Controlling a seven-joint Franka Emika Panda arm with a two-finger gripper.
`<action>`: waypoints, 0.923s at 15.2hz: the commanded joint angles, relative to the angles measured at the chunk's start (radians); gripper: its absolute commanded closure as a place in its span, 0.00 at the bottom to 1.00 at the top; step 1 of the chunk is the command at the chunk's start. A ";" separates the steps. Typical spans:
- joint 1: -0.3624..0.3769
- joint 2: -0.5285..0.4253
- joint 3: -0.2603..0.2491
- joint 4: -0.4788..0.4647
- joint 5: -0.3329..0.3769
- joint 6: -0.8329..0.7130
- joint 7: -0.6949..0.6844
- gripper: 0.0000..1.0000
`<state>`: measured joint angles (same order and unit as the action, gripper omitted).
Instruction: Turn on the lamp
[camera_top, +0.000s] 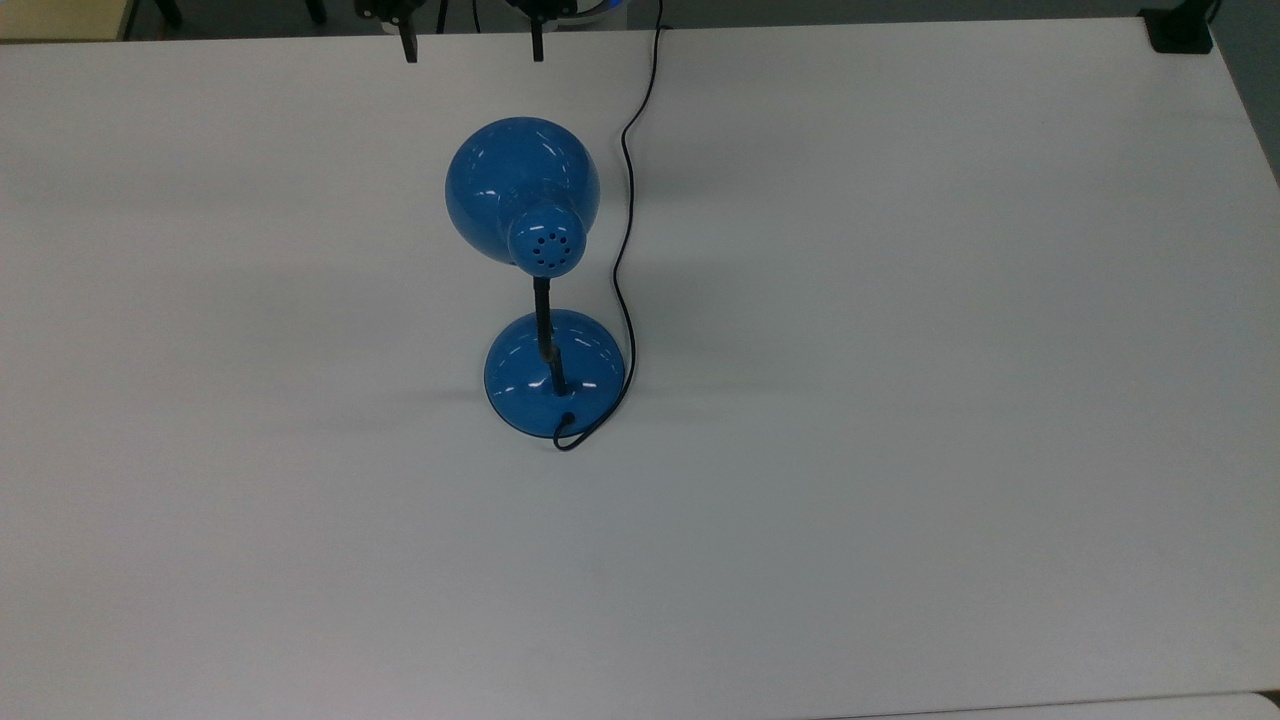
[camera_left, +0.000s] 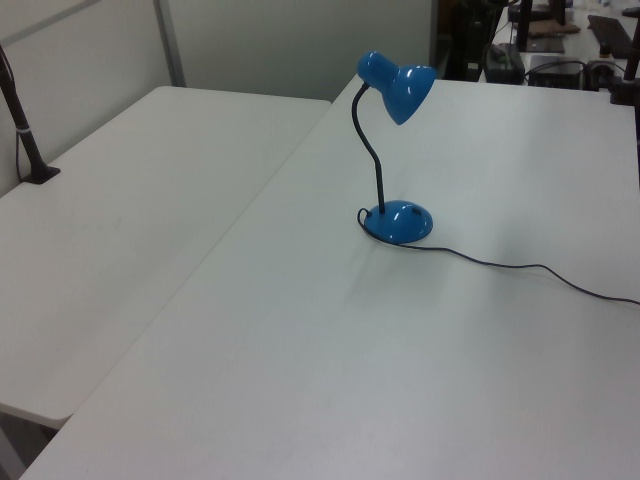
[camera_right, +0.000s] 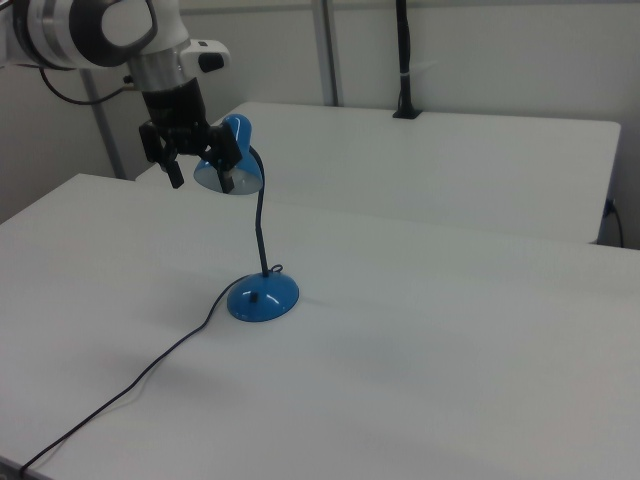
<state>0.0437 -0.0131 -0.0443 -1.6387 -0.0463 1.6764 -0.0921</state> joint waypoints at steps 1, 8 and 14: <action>0.005 -0.011 -0.008 -0.012 0.020 0.011 0.024 0.00; -0.005 -0.016 -0.011 -0.016 0.020 -0.035 -0.166 0.00; -0.011 -0.065 0.000 -0.104 0.003 -0.193 -0.422 0.02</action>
<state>0.0330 -0.0227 -0.0530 -1.6460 -0.0463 1.4990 -0.4723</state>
